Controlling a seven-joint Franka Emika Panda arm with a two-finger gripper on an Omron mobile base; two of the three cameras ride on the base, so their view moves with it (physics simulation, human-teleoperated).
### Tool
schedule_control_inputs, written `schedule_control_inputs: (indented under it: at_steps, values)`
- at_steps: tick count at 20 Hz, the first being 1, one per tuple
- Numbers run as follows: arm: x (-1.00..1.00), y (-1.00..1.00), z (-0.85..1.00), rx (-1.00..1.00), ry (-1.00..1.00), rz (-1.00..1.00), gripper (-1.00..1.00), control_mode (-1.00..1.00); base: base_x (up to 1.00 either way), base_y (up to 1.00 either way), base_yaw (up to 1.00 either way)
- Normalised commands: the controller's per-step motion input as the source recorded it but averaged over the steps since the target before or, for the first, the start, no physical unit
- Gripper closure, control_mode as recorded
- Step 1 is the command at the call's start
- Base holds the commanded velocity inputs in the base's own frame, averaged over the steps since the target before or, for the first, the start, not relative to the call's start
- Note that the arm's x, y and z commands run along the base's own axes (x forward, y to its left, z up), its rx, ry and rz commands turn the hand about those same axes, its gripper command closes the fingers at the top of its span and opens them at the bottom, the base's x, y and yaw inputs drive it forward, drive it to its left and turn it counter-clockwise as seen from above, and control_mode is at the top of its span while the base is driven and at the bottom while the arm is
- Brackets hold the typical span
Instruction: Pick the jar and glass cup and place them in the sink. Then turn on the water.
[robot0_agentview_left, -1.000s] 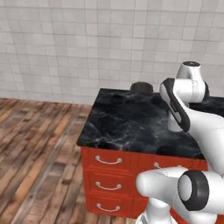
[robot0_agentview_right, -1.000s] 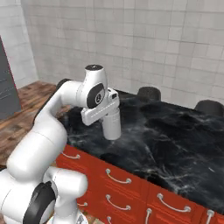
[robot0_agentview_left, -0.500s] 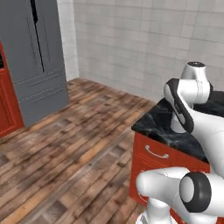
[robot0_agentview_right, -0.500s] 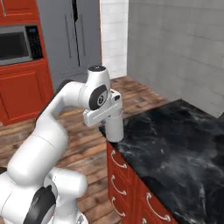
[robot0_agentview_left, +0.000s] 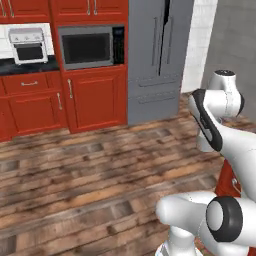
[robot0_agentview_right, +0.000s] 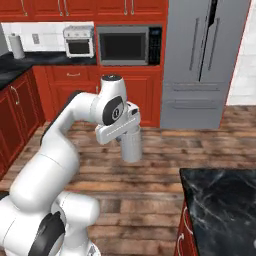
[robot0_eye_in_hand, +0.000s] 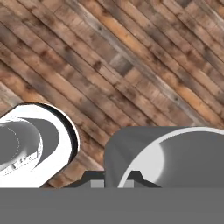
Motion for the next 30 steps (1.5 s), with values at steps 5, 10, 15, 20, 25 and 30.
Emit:
schedule_control_inputs:
  at_steps: [5,10,15,20,25,30]
  values:
    - [0.00,0.00,0.00,0.00,0.00,0.00,1.00,1.00,0.01,0.08,0.86]
    - [0.00,0.00,0.00,0.00,0.00,0.00,1.00,1.00,0.37,0.00,0.77]
    - [0.00,0.00,0.00,0.00,0.00,0.00,1.00,1.00,0.84,-0.07,0.64]
    - [0.00,0.00,0.00,0.00,0.00,0.00,1.00,1.00,1.00,-0.24,0.52]
    - [0.00,0.00,0.00,0.00,0.00,0.00,1.00,1.00,1.00,-0.39,0.44]
    - [0.00,0.00,0.00,0.00,0.00,0.00,1.00,1.00,1.00,-0.40,0.42]
